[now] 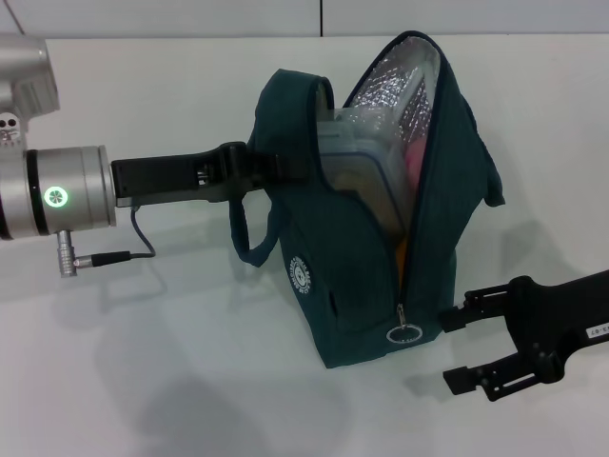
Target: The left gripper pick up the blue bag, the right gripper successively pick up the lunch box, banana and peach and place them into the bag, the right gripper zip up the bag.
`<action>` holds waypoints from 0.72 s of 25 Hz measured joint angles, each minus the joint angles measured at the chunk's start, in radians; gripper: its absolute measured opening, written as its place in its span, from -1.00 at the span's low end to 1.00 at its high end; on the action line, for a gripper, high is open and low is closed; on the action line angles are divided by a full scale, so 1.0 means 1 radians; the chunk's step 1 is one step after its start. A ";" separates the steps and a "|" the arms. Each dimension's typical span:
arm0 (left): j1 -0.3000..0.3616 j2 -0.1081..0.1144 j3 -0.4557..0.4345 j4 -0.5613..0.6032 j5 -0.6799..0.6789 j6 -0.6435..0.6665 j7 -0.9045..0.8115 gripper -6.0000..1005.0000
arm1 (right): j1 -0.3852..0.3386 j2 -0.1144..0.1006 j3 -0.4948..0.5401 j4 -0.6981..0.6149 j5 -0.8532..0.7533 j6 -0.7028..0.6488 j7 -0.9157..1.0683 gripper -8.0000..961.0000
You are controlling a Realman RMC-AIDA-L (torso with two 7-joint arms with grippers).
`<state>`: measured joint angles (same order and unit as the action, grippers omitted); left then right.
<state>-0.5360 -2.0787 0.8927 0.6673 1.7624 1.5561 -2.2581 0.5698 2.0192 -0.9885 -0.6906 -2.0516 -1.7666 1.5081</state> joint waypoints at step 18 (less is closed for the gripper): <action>0.005 -0.003 0.000 0.000 0.000 -0.005 0.010 -0.92 | 0.025 0.005 -0.127 0.073 0.089 0.103 -0.035 0.66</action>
<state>-0.5310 -2.0816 0.8928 0.6672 1.7625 1.5507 -2.2481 0.5947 2.0241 -1.1157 -0.6178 -1.9622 -1.6634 1.4728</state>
